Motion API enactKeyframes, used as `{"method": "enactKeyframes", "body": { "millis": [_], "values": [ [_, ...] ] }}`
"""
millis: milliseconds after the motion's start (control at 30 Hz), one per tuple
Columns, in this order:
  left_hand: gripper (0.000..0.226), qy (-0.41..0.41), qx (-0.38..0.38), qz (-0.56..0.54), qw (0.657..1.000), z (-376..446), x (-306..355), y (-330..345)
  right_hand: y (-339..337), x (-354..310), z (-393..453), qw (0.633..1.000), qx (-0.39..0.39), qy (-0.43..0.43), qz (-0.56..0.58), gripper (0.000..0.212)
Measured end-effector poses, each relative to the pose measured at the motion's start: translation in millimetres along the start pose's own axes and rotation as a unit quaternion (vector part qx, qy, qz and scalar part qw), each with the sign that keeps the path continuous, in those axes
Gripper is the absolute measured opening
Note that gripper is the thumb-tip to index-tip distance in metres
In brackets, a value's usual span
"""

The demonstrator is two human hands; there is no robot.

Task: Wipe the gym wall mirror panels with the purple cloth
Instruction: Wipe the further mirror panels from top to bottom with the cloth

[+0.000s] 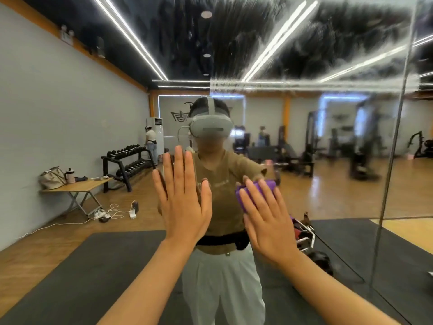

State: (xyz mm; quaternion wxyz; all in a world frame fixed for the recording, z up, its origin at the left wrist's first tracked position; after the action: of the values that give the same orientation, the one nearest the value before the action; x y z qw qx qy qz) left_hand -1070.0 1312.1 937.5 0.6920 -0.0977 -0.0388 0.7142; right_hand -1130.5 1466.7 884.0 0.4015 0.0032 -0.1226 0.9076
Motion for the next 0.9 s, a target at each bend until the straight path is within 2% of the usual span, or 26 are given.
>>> {"method": "enactKeyframes", "body": {
  "millis": [100, 200, 333, 467, 567, 700, 900],
  "values": [
    [0.067, -0.004, 0.009, 0.009, 1.000, -2.1, 6.3, 3.5, 3.2, 1.1, -25.8, 1.000, -0.011, 0.006, 0.000, 0.065],
    [0.067, -0.011, 0.006, 0.013, 1.000, -4.2, 5.1, 5.8, 0.7, 2.9, -3.2, 1.000, -0.015, -0.025, -0.009, 0.065],
    [0.066, -0.018, 0.014, 0.016, 1.000, -3.8, 4.7, 5.1, -23.4, 19.3, 84.7, 0.999, 0.037, 0.032, -0.010, 0.055],
    [0.067, -0.114, 0.051, -0.052, 0.991, 2.8, 15.7, 4.7, -49.4, 34.2, 191.9, 0.990, 0.093, 0.102, 0.032, 0.055],
    [0.072, -0.148, 0.055, -0.065, 0.985, 3.9, 23.5, 8.1, -58.7, 38.9, 223.9, 0.984, 0.117, 0.130, 0.039, 0.055],
    [0.070, -0.141, 0.054, -0.044, 0.988, -0.8, 17.6, 10.4, -50.7, 38.6, 166.0, 0.987, 0.109, 0.110, 0.040, 0.055],
    [0.065, -0.159, 0.064, -0.030, 0.985, -2.4, 16.6, 7.8, -8.8, 35.8, -13.6, 0.997, 0.017, 0.071, 0.009, 0.067]
  ]
}}
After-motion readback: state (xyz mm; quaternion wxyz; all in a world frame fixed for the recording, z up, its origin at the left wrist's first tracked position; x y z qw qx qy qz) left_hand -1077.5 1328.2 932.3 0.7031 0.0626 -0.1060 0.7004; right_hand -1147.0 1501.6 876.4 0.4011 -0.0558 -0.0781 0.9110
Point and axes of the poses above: each hand's wrist, its own z-axis towards the middle knuckle, its own y-axis out of the palm, x = y × z, the point moved 10 cm from there along z, towards the middle knuckle, and after that the axes turned 13 degrees about y, right-handed, at the moved point
